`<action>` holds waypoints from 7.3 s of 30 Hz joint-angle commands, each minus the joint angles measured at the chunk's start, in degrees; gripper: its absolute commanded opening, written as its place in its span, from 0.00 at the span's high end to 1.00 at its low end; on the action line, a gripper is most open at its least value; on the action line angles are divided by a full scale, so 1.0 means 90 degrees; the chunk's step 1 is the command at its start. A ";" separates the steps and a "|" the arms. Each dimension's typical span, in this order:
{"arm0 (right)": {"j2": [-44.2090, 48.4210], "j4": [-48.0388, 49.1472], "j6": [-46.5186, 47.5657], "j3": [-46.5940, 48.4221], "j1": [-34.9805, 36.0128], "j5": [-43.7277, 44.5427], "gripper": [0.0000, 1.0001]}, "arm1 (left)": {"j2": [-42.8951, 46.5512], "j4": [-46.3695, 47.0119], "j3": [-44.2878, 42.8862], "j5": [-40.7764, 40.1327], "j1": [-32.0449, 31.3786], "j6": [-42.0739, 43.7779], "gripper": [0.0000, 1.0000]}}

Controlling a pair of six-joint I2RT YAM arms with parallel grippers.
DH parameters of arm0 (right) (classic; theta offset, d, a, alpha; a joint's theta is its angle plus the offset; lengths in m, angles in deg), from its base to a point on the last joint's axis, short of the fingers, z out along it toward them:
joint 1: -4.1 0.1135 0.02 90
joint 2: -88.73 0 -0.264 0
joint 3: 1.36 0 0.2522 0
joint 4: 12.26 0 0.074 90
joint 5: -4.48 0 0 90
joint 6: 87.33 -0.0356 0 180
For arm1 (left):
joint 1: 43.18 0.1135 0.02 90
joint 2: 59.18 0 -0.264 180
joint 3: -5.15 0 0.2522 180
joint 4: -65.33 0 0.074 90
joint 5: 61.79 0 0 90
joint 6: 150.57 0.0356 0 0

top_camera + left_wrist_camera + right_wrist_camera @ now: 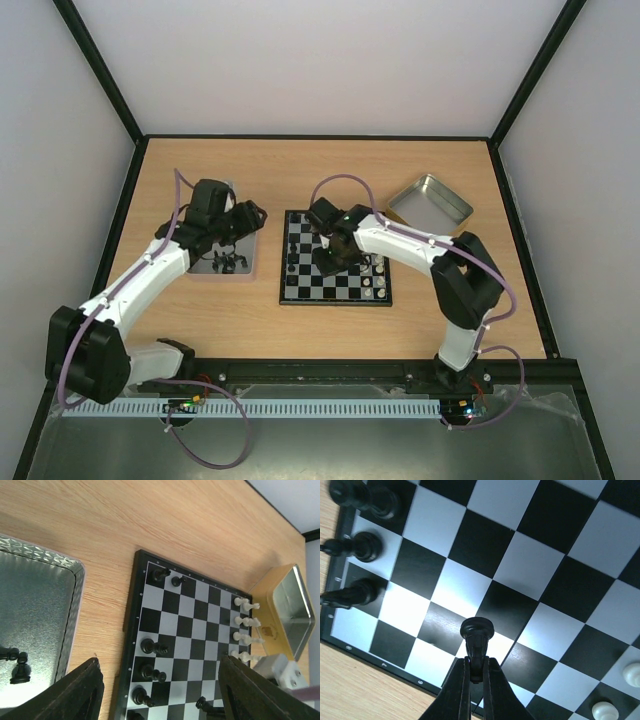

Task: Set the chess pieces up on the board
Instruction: Place the chess piece on the chessboard, then pick up the chess piece from the chessboard, then place the chess piece on the chessboard, then pick up the chess piece from the storage box.

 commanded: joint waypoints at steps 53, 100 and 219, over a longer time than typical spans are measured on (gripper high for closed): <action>-0.0645 0.1809 -0.0785 0.1004 0.0119 0.2130 0.98 | -0.0188 -0.0266 0.0071 -0.0299 0.0014 0.0312 0.35; -0.2670 0.1436 -0.0509 0.3439 0.0034 0.1981 0.76 | 0.0296 -0.0492 0.0457 -0.0902 0.0595 -0.0129 0.33; 0.2379 0.5142 -0.0919 -0.2081 -0.0879 -0.0528 0.98 | 0.0291 0.1423 0.0521 0.1402 0.0288 0.2120 0.26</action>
